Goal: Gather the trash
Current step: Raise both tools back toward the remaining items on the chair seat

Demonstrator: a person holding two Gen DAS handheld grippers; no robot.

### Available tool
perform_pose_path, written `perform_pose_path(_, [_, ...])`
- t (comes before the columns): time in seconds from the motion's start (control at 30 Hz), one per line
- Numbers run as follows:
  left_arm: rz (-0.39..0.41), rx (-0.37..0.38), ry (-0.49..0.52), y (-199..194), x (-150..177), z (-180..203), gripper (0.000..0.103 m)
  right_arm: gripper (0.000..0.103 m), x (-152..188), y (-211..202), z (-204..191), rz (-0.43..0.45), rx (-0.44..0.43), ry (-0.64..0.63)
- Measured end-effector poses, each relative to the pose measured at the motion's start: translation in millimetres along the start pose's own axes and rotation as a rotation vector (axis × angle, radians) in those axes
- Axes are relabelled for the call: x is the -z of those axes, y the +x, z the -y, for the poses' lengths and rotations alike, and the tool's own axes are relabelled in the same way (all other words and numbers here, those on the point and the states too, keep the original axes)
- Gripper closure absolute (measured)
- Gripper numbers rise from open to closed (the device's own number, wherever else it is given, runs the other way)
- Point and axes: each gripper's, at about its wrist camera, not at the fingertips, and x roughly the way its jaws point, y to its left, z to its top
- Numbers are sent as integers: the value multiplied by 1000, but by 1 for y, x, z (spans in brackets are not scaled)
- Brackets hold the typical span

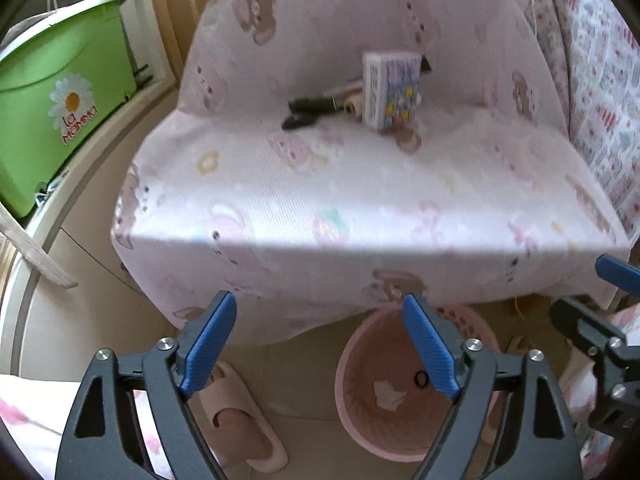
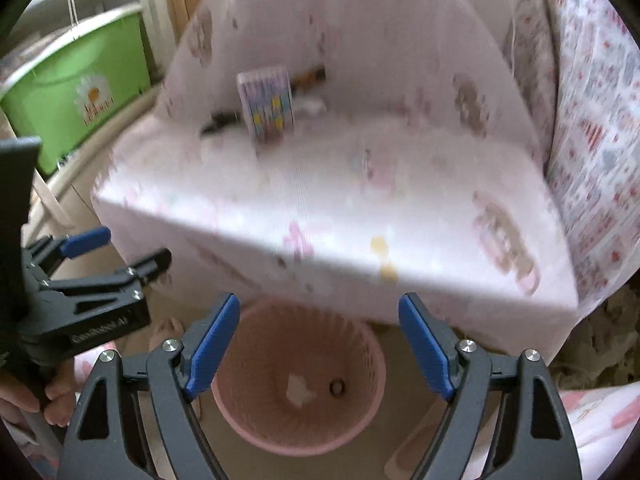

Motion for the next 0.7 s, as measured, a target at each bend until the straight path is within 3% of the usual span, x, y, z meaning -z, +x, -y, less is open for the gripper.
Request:
perform_pose_path(0.2, [51,-30,-26,-9,-6,-4,10,17,-9,-2,-3,44,67,-29])
perform_pose_path(0.4, [4,-52,-24,-8,-16,-7,8,17,-19,-3,-2,63,96,-59])
perform_pose_path(0.53, [-13,8,-68,-11,-36,-19,8,17,-43,3,0,51,92,-79])
perform_pose_path(0.7, [12,-24,-50,-21,-77,-30,8,17,-92,-2,3,121,146,-151])
